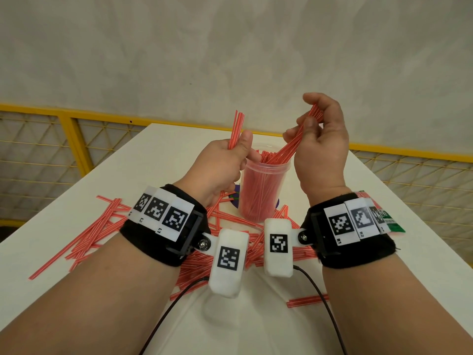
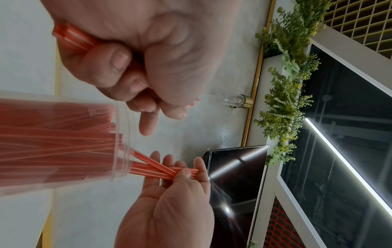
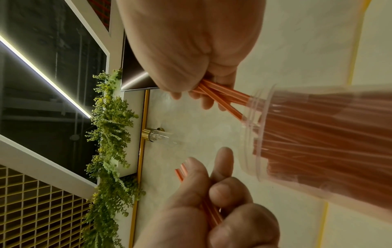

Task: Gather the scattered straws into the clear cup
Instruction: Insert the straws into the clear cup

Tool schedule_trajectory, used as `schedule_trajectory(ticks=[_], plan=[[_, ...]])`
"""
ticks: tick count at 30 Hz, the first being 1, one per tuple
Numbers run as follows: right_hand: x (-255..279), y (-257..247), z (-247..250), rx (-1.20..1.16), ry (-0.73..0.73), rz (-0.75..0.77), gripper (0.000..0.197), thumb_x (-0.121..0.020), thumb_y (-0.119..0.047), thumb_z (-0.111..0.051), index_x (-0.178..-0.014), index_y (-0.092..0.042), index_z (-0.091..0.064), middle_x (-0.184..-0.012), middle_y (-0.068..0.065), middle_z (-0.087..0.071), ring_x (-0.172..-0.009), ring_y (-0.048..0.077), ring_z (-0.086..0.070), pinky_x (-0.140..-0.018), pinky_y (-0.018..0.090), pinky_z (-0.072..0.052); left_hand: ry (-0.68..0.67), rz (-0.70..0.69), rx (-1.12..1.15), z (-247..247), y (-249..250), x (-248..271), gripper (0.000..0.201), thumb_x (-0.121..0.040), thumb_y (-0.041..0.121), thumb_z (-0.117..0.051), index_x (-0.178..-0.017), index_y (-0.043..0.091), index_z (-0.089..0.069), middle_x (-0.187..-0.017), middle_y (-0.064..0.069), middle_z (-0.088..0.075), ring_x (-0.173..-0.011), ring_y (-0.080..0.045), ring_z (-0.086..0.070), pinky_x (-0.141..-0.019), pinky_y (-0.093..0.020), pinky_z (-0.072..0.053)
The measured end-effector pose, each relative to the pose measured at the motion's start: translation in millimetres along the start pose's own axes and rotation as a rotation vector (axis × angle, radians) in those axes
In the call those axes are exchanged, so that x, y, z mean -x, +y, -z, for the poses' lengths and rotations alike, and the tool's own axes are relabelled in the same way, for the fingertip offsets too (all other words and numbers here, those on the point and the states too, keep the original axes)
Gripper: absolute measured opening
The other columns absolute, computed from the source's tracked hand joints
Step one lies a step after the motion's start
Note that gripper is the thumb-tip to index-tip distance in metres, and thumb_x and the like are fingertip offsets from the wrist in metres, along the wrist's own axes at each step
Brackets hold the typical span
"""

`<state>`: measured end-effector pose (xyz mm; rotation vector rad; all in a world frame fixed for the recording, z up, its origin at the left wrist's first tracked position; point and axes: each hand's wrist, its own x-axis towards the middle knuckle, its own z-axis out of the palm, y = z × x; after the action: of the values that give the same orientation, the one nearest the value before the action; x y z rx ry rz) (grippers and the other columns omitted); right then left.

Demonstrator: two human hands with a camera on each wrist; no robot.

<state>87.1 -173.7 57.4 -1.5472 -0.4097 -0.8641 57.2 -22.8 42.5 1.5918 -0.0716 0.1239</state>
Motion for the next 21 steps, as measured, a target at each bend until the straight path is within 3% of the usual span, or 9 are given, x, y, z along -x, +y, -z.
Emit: schedule_trajectory(ticks=[2, 4, 6, 8, 12, 16, 19, 21], plan=[[-0.4, 1.4, -0.5, 0.031, -0.047, -0.025, 0.037, -0.095, -0.003, -0.038, -0.107, -0.033, -0.055, -0.079, -0.007, -0.054, -0.068, 0.012, -0.065, -0.068, 0.029, -0.056, 0.002, -0.001, -0.004, 0.1, 0.0, -0.1, 0.049, -0.095, 0.055, -0.047, -0.080, 0.014, -0.070, -0.061, 0.003, -0.040, -0.044, -0.008, -0.028, -0.037, -0.019, -0.023], [-1.2, 4.0, 0.0, 0.157, -0.202, -0.096, 0.032, -0.095, -0.005, -0.044, -0.104, -0.030, -0.061, -0.082, -0.006, -0.063, -0.078, 0.013, -0.068, -0.075, 0.031, -0.055, 0.009, -0.001, -0.007, 0.0, -0.1, -0.2, 0.050, -0.094, 0.055, -0.047, -0.080, 0.014, -0.071, -0.062, 0.003, -0.041, -0.043, -0.007, -0.029, -0.037, -0.019, -0.024], [-0.2, 7.9, 2.0, 0.379, -0.443, -0.163, 0.028, -0.093, -0.010, -0.049, -0.104, -0.025, -0.070, -0.097, -0.005, -0.071, -0.095, 0.012, -0.066, -0.088, 0.032, -0.051, 0.015, -0.001, -0.014, -0.2, -0.6, -0.4, 0.050, -0.095, 0.055, -0.046, -0.079, 0.015, -0.071, -0.062, 0.003, -0.042, -0.042, -0.007, -0.029, -0.037, -0.019, -0.024], [1.3, 9.5, 3.3, 0.489, -0.558, -0.204, 0.029, -0.092, -0.013, -0.050, -0.107, -0.023, -0.073, -0.110, -0.006, -0.071, -0.105, 0.009, -0.062, -0.096, 0.027, -0.046, 0.018, 0.000, -0.022, -0.2, -1.0, -0.7, 0.051, -0.095, 0.056, -0.046, -0.079, 0.015, -0.071, -0.062, 0.003, -0.042, -0.042, -0.008, -0.030, -0.037, -0.019, -0.024], [-1.9, -0.8, 7.7, 0.414, -0.516, -0.240, 0.032, -0.091, -0.013, -0.047, -0.100, -0.025, -0.075, -0.109, -0.011, -0.070, -0.106, 0.004, -0.060, -0.103, 0.031, -0.043, 0.026, 0.002, -0.019, 0.6, -1.2, -1.5, 0.052, -0.094, 0.057, -0.046, -0.080, 0.014, -0.072, -0.061, 0.005, -0.043, -0.042, -0.007, -0.030, -0.037, -0.019, -0.024], [-1.9, -5.1, 13.4, 0.530, -0.731, -0.192, 0.036, -0.093, -0.017, -0.042, -0.095, -0.025, -0.076, -0.110, -0.015, -0.070, -0.117, 0.008, -0.056, -0.117, 0.051, -0.019, 0.033, -0.004, -0.012, 1.5, -0.8, -1.5, 0.053, -0.094, 0.057, -0.046, -0.084, 0.013, -0.072, -0.062, 0.004, -0.042, -0.041, -0.007, -0.031, -0.036, -0.019, -0.025], [-4.7, -10.5, 16.6, 0.440, -0.547, -0.155, 0.036, -0.092, -0.014, -0.043, -0.090, -0.031, -0.074, -0.096, -0.021, -0.068, -0.101, -0.004, -0.059, -0.115, 0.050, -0.024, 0.036, 0.003, -0.012, 1.2, 0.2, -0.7, 0.053, -0.094, 0.058, -0.045, -0.084, 0.013, -0.072, -0.063, 0.004, -0.043, -0.041, -0.006, -0.032, -0.036, -0.020, -0.026], [-7.0, -12.7, 18.8, 0.448, -0.518, -0.159, 0.035, -0.089, -0.014, -0.043, -0.080, -0.030, -0.073, -0.087, -0.020, -0.069, -0.093, -0.001, -0.062, -0.111, 0.048, -0.033, 0.036, 0.005, -0.006, 1.4, 0.9, -0.2, 0.052, -0.094, 0.057, -0.046, -0.083, 0.013, -0.072, -0.063, 0.004, -0.042, -0.042, -0.006, -0.031, -0.036, -0.020, -0.026]])
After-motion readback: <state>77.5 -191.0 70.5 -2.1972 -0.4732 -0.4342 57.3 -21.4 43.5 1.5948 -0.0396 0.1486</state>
